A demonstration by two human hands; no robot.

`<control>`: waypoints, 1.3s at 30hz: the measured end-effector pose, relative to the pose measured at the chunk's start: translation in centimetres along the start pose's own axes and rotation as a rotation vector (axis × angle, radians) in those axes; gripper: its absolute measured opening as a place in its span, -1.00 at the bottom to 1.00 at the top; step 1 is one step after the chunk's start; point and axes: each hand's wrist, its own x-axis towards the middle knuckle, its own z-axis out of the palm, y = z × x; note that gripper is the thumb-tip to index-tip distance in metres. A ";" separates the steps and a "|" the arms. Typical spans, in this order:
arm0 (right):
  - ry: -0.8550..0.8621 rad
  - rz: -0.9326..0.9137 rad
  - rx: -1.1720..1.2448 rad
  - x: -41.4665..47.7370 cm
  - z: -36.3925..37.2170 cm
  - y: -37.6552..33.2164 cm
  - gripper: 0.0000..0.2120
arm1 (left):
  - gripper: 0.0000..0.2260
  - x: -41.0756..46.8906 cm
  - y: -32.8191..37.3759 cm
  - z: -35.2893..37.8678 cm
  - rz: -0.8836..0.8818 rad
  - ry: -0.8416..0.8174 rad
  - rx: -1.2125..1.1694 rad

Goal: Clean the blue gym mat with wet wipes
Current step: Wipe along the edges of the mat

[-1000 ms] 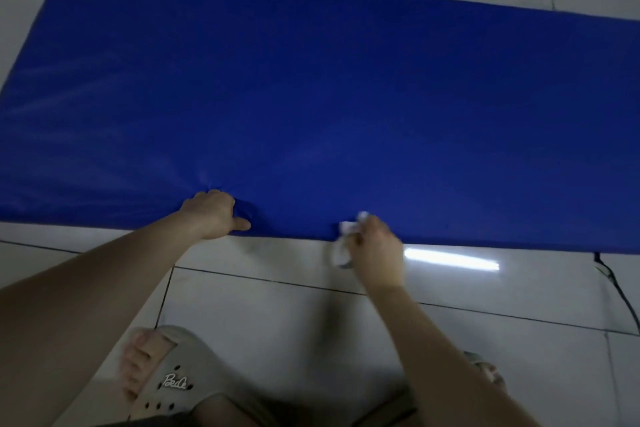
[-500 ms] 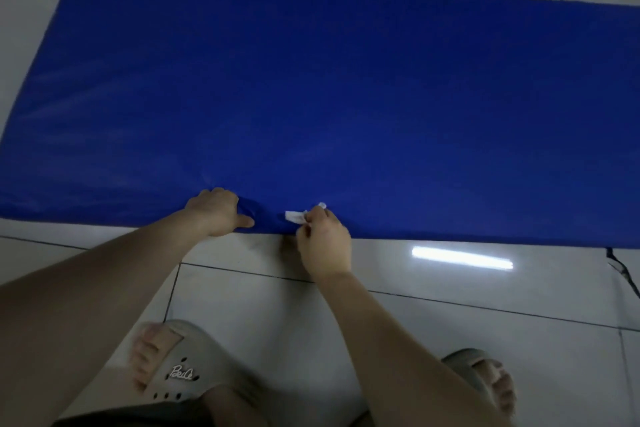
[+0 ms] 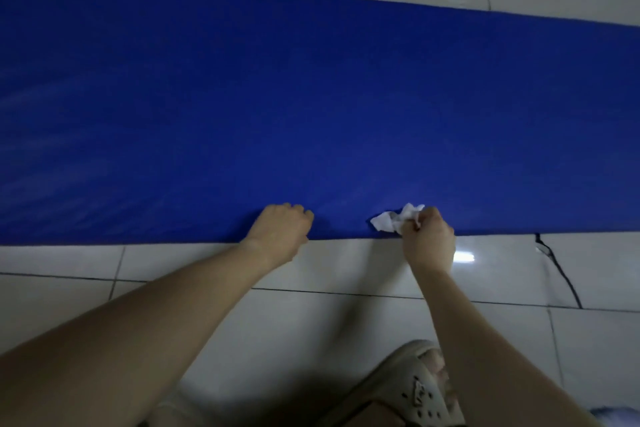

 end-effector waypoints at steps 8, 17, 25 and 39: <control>0.018 -0.079 -0.014 0.4 -0.5 0.7 -0.81 | -0.87 -2.4 -6.4 0.2 -0.017 -0.023 -0.068; -0.066 -0.459 -0.070 -5.3 4.7 -3.7 -0.73 | -0.72 -7.3 -15.3 2.3 -0.259 -0.141 -0.357; -0.283 -0.632 -0.156 -9.9 10.7 -15.0 -0.84 | -0.65 -5.7 -14.9 2.4 -0.309 -0.211 -0.506; -0.057 -0.279 -0.129 -4.0 4.0 -4.0 -0.73 | -0.68 -4.7 -14.1 1.2 -0.347 -0.328 -0.439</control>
